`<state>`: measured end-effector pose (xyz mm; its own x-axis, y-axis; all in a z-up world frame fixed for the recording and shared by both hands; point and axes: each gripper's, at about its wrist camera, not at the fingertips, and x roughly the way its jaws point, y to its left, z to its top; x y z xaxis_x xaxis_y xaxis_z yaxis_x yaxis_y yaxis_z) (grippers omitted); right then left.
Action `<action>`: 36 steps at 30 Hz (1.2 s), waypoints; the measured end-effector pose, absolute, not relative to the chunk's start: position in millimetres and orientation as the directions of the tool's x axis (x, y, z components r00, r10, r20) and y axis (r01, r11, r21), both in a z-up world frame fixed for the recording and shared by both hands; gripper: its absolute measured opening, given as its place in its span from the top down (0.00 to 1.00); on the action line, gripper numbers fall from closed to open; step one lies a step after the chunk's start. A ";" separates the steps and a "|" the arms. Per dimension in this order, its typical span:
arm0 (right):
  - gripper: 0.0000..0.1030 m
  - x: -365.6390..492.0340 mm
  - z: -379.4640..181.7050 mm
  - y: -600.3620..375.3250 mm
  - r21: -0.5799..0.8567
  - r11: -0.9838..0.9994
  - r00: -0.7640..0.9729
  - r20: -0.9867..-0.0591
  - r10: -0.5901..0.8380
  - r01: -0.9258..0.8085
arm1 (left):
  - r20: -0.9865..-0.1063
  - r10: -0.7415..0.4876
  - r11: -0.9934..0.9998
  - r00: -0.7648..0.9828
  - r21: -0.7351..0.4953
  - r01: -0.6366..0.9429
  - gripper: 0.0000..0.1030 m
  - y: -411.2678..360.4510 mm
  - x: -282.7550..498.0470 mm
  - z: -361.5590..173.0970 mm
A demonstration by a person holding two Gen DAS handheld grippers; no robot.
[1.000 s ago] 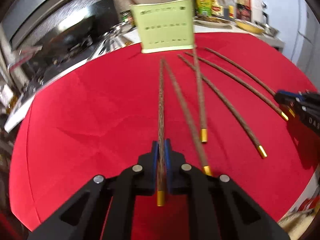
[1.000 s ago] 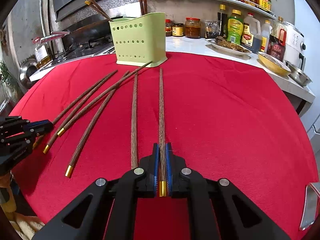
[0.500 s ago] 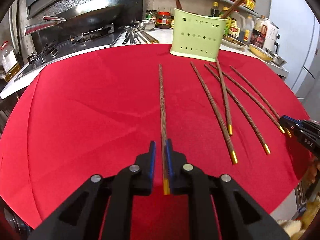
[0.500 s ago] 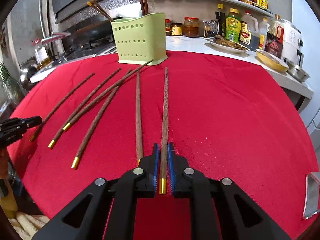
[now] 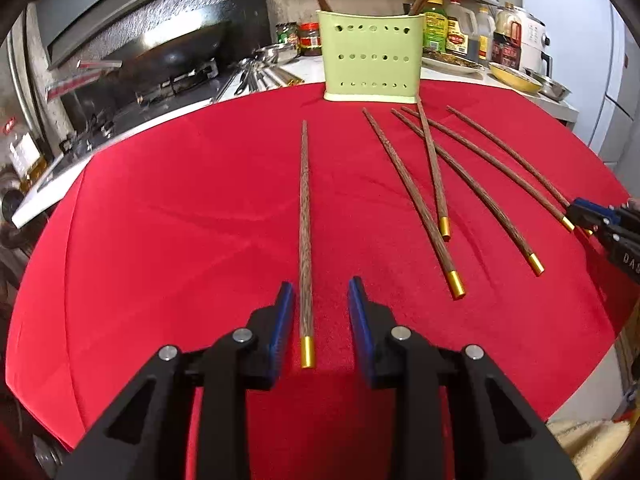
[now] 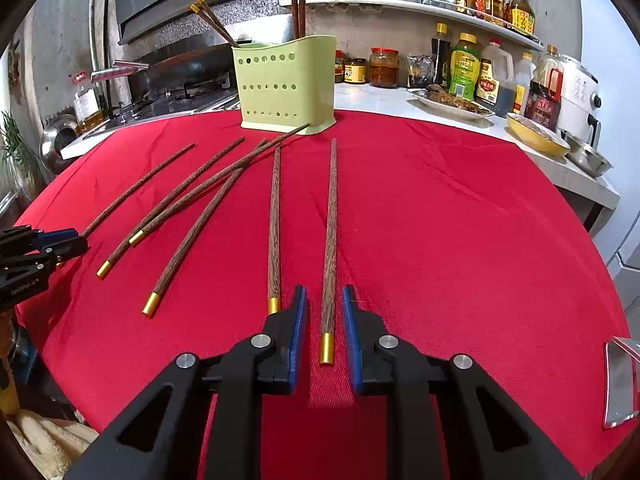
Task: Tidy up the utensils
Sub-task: 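Tighten the left gripper on its chopstick and lift it upright while the right gripper does the same, then carry the left chopstick over the green holder while the right gripper carries its chopstick there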
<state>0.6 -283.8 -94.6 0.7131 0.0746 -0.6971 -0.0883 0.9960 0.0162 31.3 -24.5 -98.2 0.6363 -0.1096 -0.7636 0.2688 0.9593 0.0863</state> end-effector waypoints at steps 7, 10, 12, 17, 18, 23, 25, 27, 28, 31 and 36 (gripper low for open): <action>0.93 -8.2 -95.4 -287.5 0.040 0.998 0.729 -0.682 0.064 -0.050 | -0.758 -0.094 0.951 0.646 0.124 0.283 0.91 -30.0 24.5 -98.3; 0.93 -10.7 -94.6 -288.5 0.044 0.998 0.730 -0.680 0.064 -0.046 | -0.753 -0.110 0.952 0.649 0.107 0.286 0.93 -27.7 25.1 -97.0; 0.93 -13.1 -88.8 -290.1 0.043 0.998 0.741 -0.669 0.062 -0.044 | -0.734 -0.131 0.957 0.666 0.081 0.279 0.93 -22.0 24.8 -90.0; 0.93 -18.1 -60.6 -295.0 0.072 0.996 0.786 -0.613 0.082 -0.048 | -0.632 -0.182 0.968 0.753 0.019 0.250 0.93 -4.2 18.3 -50.2; 0.93 -19.4 -54.3 -295.6 0.080 0.995 0.794 -0.601 0.090 -0.052 | -0.613 -0.188 0.970 0.768 0.009 0.244 0.93 -1.5 17.4 -42.7; 0.93 -20.1 -14.8 -294.9 0.097 0.992 0.836 -0.535 0.122 -0.083 | -0.497 -0.222 0.971 0.839 -0.032 0.237 0.93 12.9 13.7 2.8; 0.93 -18.8 2.7 -296.0 0.103 0.991 0.855 -0.503 0.130 -0.090 | -0.464 -0.239 0.968 0.853 -0.046 0.246 0.93 14.8 14.8 16.8; 0.93 -18.4 15.2 -296.4 0.100 0.991 0.869 -0.479 0.127 -0.090 | -0.439 -0.242 0.968 0.865 -0.055 0.244 0.93 16.6 16.5 28.1; 0.93 -18.2 22.6 -296.7 0.097 0.991 0.877 -0.464 0.126 -0.092 | -0.428 -0.244 0.968 0.870 -0.054 0.245 0.93 17.0 17.6 33.2; 0.93 -13.0 45.2 -298.8 0.083 0.992 0.896 -0.428 0.118 -0.090 | -0.392 -0.255 0.965 0.884 -0.050 0.256 0.93 17.0 19.3 48.4; 0.93 -5.3 72.7 -299.0 0.057 0.994 0.916 -0.388 0.107 -0.092 | -0.355 -0.264 0.963 0.897 -0.037 0.269 0.93 16.1 18.7 63.0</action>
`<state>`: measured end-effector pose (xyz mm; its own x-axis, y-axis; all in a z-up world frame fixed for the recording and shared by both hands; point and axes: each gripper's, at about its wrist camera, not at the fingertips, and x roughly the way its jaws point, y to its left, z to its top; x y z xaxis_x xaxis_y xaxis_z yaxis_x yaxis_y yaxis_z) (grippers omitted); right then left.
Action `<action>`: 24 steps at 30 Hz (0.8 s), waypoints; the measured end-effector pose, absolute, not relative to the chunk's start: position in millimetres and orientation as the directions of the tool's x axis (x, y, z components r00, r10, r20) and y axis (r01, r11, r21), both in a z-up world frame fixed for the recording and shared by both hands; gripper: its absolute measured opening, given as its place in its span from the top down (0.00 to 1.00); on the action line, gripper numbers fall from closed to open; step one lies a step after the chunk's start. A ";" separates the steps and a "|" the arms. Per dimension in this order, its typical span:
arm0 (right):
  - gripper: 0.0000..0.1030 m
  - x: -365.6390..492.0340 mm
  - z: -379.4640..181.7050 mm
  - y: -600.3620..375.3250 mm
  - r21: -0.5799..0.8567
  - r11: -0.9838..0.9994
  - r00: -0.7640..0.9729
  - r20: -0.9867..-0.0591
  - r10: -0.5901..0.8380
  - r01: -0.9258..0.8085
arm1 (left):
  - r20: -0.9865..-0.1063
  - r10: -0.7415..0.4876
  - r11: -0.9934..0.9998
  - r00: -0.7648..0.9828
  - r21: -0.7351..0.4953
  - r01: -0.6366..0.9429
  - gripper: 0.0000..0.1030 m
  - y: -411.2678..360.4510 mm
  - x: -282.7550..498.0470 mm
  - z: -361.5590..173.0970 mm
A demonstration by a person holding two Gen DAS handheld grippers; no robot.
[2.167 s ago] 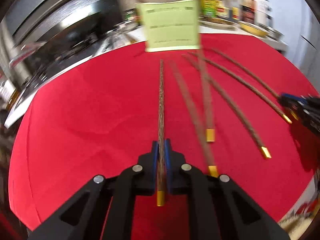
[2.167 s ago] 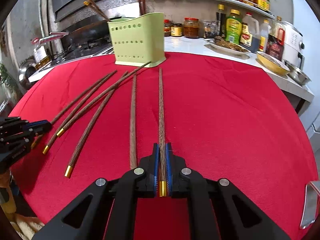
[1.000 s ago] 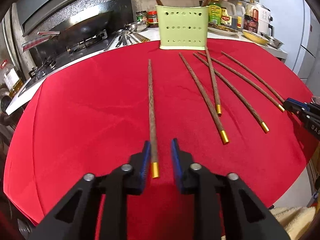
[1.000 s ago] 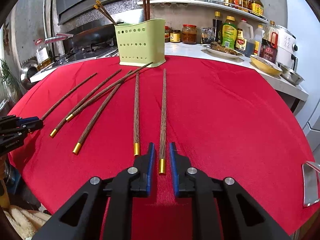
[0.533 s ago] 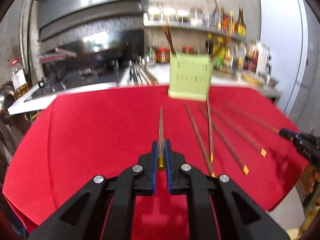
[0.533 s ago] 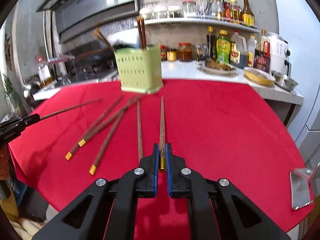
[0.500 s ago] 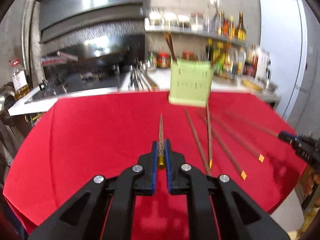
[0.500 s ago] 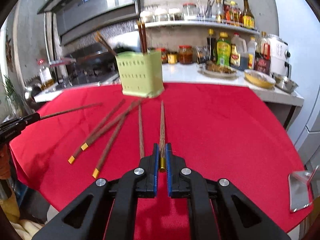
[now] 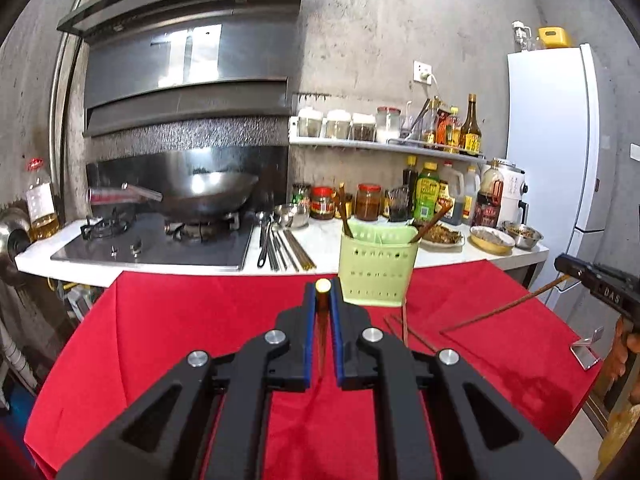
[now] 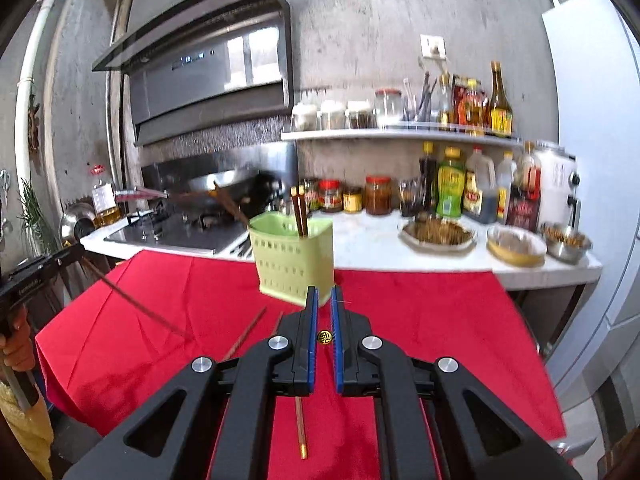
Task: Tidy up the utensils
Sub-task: 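Carry the left chopstick over the green holder while the right gripper carries its chopstick there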
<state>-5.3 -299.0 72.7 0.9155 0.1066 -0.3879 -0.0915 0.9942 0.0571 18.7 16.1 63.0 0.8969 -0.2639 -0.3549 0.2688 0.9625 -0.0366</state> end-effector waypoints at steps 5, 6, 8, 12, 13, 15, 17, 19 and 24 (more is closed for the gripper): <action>0.93 3.7 89.8 -298.8 0.040 0.994 0.925 -0.366 0.105 -0.097 | -0.346 -0.267 0.961 0.899 -0.026 0.275 0.93 13.6 21.6 66.6; 0.93 4.3 91.6 -297.9 0.038 0.994 0.926 -0.363 0.105 -0.098 | -0.346 -0.266 0.961 0.900 -0.027 0.274 0.93 14.3 22.7 67.0; 0.93 8.3 97.4 -298.2 0.039 0.994 0.928 -0.356 0.109 -0.102 | -0.344 -0.263 0.962 0.901 -0.028 0.270 0.93 15.2 26.2 67.9; 0.93 21.2 101.4 -297.9 0.033 0.995 0.930 -0.354 0.100 -0.095 | -0.342 -0.252 0.966 0.905 -0.024 0.259 0.93 16.0 33.0 66.9; 0.93 23.5 101.4 -297.5 0.032 0.995 0.931 -0.353 0.097 -0.091 | -0.338 -0.252 0.966 0.907 -0.027 0.258 0.93 16.6 34.6 67.3; 0.93 31.8 99.9 -297.3 0.025 0.996 0.931 -0.356 0.087 -0.083 | -0.333 -0.252 0.966 0.908 -0.024 0.259 0.93 16.3 35.6 67.3; 0.93 38.8 96.7 -296.8 0.024 0.996 0.929 -0.359 0.088 -0.085 | -0.326 -0.242 0.968 0.914 -0.011 0.252 0.93 15.0 37.3 66.3; 0.93 43.8 91.9 -294.6 0.005 0.997 0.930 -0.358 0.079 -0.083 | -0.330 -0.246 0.966 0.911 -0.005 0.259 0.93 12.7 40.6 64.9; 0.93 60.2 67.7 -288.3 -0.002 0.995 0.909 -0.407 0.092 -0.101 | -0.409 -0.243 0.963 0.879 0.005 0.269 0.93 3.7 60.8 42.3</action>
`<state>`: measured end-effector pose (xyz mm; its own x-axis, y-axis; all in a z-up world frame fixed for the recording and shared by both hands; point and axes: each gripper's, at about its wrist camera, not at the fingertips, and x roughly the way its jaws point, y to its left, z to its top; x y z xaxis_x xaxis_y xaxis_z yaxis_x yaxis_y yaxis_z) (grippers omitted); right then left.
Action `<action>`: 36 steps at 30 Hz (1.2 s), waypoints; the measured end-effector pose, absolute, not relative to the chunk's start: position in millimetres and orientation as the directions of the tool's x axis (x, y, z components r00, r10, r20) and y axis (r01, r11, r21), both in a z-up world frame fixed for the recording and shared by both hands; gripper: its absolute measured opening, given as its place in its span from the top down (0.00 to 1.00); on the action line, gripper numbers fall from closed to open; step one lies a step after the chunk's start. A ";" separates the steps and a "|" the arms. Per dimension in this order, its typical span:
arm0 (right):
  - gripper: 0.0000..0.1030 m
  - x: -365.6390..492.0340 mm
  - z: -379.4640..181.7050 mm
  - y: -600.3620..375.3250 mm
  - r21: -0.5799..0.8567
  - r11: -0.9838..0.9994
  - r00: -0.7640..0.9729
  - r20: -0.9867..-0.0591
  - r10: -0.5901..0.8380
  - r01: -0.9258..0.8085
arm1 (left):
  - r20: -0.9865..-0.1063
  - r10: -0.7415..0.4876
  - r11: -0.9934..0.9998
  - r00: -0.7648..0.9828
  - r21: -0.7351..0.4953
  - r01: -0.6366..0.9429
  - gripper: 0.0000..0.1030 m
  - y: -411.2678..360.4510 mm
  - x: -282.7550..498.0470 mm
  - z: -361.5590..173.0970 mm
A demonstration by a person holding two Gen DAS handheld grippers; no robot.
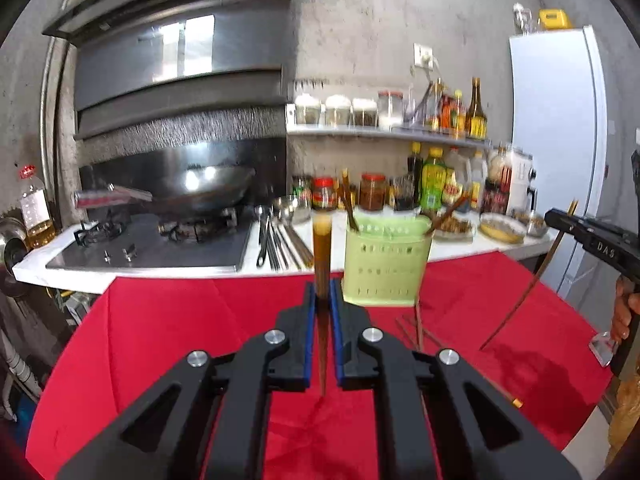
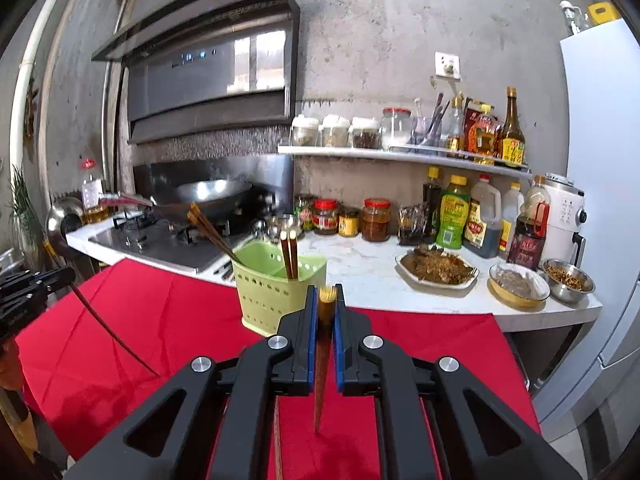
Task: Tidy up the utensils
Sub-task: 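Carry the left chopstick over the green holder while the right gripper carries its chopstick there, then lower the left chopstick into the green holder and open while the right gripper does the same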
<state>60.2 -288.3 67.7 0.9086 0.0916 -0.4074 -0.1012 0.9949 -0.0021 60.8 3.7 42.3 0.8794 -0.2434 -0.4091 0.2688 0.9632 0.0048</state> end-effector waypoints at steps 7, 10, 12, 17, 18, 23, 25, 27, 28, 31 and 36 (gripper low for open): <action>0.93 82.4 18.6 -288.2 0.035 0.994 0.852 -0.513 0.103 -0.099 | -0.490 -0.234 0.964 0.840 -0.002 0.268 0.93 0.4 83.7 11.1; 0.94 82.2 11.3 -287.0 0.038 0.995 0.848 -0.520 0.100 -0.094 | -0.498 -0.231 0.965 0.836 -0.005 0.264 0.94 1.4 87.2 5.7; 0.94 80.7 11.6 -287.2 0.044 0.995 0.847 -0.521 0.101 -0.092 | -0.501 -0.236 0.965 0.833 -0.017 0.263 0.94 3.4 86.9 6.0; 0.94 79.4 20.4 -290.4 0.035 0.995 0.856 -0.508 0.094 -0.088 | -0.479 -0.247 0.964 0.843 -0.034 0.263 0.94 4.3 84.8 14.5; 0.94 81.0 24.0 -291.2 0.033 0.996 0.858 -0.505 0.092 -0.087 | -0.472 -0.252 0.963 0.845 -0.038 0.266 0.94 2.8 85.4 18.3; 0.94 97.3 55.6 -297.6 0.031 0.996 0.885 -0.458 0.086 -0.081 | -0.401 -0.295 0.953 0.867 -0.056 0.298 0.94 -13.5 98.2 55.6; 0.94 106.8 72.5 -299.9 0.027 0.997 0.899 -0.430 0.082 -0.078 | -0.357 -0.320 0.945 0.878 -0.057 0.322 0.94 -26.0 108.0 78.3; 0.94 118.6 91.4 -301.2 0.023 0.996 0.914 -0.397 0.084 -0.081 | -0.328 -0.338 0.939 0.882 -0.049 0.341 0.94 -39.7 118.3 96.5; 0.94 126.1 103.4 -301.0 0.017 0.996 0.924 -0.373 0.087 -0.086 | -0.312 -0.340 0.938 0.887 -0.042 0.345 0.94 -46.3 124.0 105.0; 0.94 144.7 126.9 -301.1 0.019 0.995 0.939 -0.327 0.103 -0.103 | -0.281 -0.346 0.935 0.895 -0.029 0.352 0.94 -63.5 148.7 125.4; 0.94 186.4 146.9 -296.4 0.054 0.987 0.942 -0.294 0.162 -0.153 | -0.302 -0.376 0.926 0.876 -0.081 0.369 0.94 -81.6 198.3 133.3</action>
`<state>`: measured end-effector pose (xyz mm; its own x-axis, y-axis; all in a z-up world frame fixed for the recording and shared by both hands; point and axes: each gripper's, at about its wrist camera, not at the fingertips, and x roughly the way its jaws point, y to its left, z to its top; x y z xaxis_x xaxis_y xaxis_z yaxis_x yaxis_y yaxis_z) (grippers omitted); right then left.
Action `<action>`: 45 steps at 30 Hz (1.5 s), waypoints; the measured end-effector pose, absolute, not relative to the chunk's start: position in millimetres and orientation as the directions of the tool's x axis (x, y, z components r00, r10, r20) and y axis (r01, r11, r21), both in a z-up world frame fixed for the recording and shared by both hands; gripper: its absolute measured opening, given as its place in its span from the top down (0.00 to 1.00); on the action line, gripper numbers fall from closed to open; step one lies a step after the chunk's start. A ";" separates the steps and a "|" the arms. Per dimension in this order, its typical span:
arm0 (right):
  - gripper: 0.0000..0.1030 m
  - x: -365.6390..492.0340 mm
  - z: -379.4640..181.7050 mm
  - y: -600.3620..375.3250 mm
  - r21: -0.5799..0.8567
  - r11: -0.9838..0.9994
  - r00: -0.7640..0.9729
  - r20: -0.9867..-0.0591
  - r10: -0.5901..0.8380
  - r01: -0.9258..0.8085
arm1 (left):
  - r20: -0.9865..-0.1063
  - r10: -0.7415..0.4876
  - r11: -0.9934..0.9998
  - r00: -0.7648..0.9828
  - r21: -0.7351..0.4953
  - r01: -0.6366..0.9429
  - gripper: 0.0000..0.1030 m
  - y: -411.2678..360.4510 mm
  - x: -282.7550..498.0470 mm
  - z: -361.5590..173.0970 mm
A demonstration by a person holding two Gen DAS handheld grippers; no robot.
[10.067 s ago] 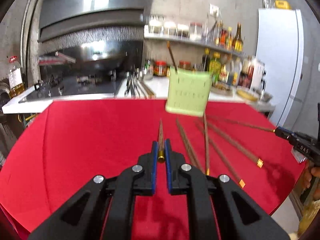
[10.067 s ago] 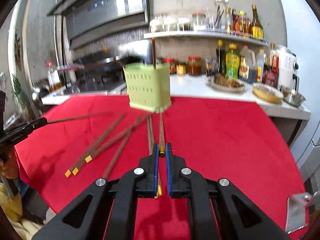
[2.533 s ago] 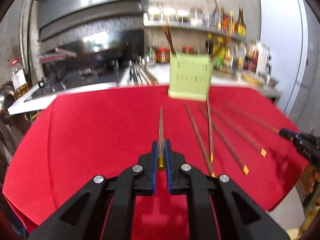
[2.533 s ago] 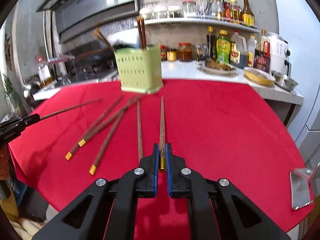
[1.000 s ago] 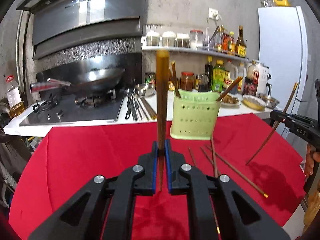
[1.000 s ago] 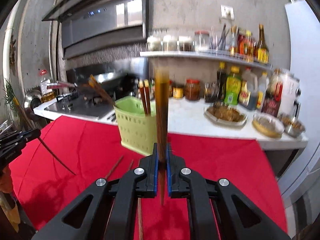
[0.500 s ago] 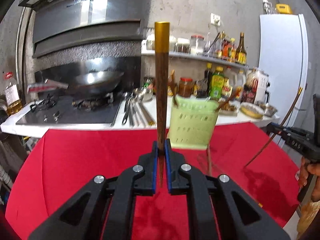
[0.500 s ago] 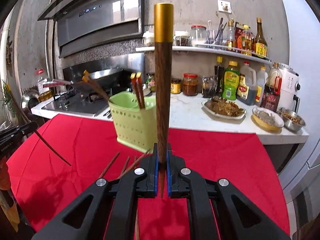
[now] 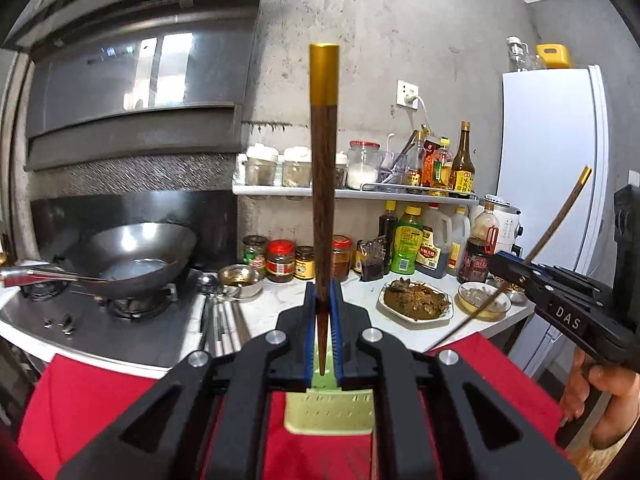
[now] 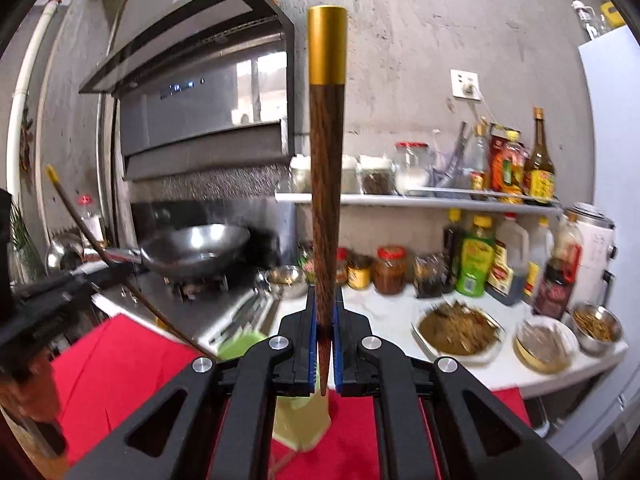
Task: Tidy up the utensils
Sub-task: 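Lower the left chopstick into the green holder and open while the right gripper does the same, then move both open grippers back down to the chopsticks on the red cloth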
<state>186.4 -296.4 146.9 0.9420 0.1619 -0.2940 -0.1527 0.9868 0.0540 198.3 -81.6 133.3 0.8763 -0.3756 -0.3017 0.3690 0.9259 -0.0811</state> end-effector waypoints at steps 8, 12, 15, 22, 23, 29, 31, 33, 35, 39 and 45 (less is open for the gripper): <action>0.93 237.3 100.8 -281.5 0.082 0.978 0.890 -0.405 0.211 -0.194 | -0.416 -0.377 0.920 0.827 -0.062 0.388 0.94 -107.5 251.7 88.8; 0.91 246.1 83.8 -281.1 0.102 0.975 0.870 -0.440 0.221 -0.196 | -0.452 -0.364 0.925 0.815 -0.069 0.374 0.94 -106.9 266.1 71.9; 0.77 243.6 88.1 -283.2 0.113 0.975 0.874 -0.432 0.223 -0.193 | -0.448 -0.366 0.925 0.815 -0.079 0.372 0.93 -103.3 267.9 74.7; 0.67 201.7 126.3 -294.4 0.091 0.982 0.918 -0.352 0.185 -0.163 | -0.362 -0.364 0.930 0.858 -0.088 0.357 0.79 -85.2 230.3 116.9; 0.67 190.2 132.5 -296.5 0.088 0.984 0.923 -0.340 0.178 -0.158 | -0.340 -0.357 0.933 0.870 -0.084 0.351 0.78 -79.5 216.9 125.1; 0.63 121.6 143.9 -301.7 0.064 0.987 0.936 -0.311 0.162 -0.149 | -0.315 -0.273 0.960 0.909 -0.029 0.279 0.66 -54.3 149.3 135.9; 0.62 95.7 134.2 -299.4 0.052 0.987 0.934 -0.320 0.161 -0.152 | -0.333 -0.249 0.966 0.909 -0.020 0.257 0.66 -46.2 130.8 126.7; 0.62 76.3 119.9 -297.2 0.051 0.987 0.925 -0.342 0.163 -0.155 | -0.367 -0.235 0.969 0.900 -0.012 0.248 0.66 -37.8 111.8 110.2; 0.62 57.1 102.2 -294.3 0.050 0.985 0.915 -0.366 0.170 -0.163 | -0.397 -0.222 0.970 0.891 -0.001 0.242 0.66 -32.0 95.3 90.2; 0.62 23.5 58.2 -287.1 0.049 0.986 0.890 -0.424 0.166 -0.161 | -0.483 -0.198 0.970 0.853 0.030 0.242 0.66 -22.4 62.1 33.5; 0.62 3.3 -4.5 -276.6 0.055 0.986 0.831 -0.533 0.163 -0.158 | -0.602 -0.211 0.968 0.770 -0.016 0.252 0.66 -11.2 42.3 -32.3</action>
<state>3.3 -276.6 -4.5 0.8305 0.1628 -0.5327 -0.1581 0.9859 0.0548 42.3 -11.2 -32.3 0.7705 -0.2106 -0.6017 0.2519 0.9676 -0.0160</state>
